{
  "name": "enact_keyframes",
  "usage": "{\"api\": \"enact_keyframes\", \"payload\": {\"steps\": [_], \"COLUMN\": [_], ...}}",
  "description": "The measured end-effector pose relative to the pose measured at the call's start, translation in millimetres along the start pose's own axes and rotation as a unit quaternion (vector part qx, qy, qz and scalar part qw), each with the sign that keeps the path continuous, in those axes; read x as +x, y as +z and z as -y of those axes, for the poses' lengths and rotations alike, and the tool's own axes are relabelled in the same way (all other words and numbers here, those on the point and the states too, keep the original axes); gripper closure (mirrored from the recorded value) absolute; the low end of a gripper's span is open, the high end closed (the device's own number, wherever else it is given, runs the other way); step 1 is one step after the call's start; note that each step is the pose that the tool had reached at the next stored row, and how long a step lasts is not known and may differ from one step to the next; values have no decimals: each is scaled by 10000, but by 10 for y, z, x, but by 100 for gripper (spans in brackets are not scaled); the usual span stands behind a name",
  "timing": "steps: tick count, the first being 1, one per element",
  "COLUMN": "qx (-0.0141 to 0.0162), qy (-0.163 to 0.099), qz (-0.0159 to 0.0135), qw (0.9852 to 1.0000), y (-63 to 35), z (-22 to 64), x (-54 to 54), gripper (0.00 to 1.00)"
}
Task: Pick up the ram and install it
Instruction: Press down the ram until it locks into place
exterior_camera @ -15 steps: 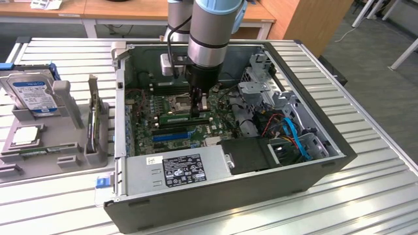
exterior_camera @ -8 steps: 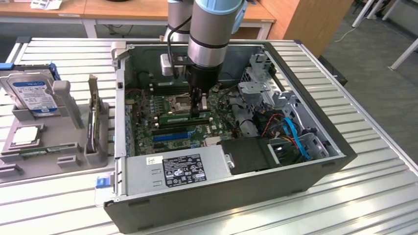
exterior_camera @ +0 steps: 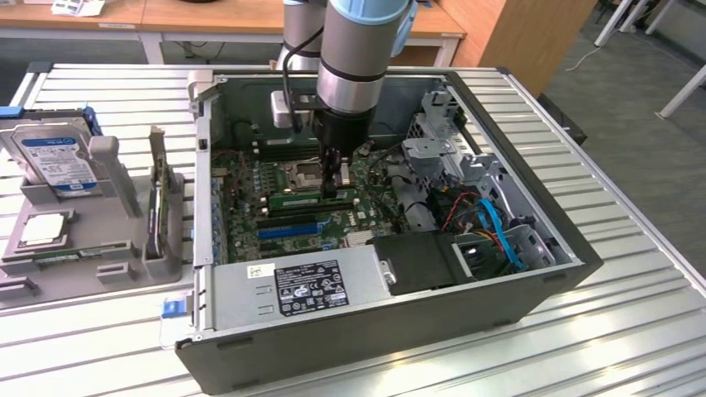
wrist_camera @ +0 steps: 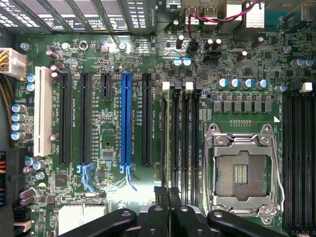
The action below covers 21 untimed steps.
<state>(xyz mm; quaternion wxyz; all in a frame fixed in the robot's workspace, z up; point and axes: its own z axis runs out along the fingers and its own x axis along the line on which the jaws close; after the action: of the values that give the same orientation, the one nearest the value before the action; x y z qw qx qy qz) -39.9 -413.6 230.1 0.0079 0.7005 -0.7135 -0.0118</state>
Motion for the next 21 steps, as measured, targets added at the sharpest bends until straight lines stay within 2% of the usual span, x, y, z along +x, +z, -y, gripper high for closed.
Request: {"api": "enact_keyframes", "payload": {"steps": [21], "qx": [-4], "qy": [-32], "qz": [-1], "qw": [10000], "y": [17], "z": [2], "x": [0], "gripper": [88]}}
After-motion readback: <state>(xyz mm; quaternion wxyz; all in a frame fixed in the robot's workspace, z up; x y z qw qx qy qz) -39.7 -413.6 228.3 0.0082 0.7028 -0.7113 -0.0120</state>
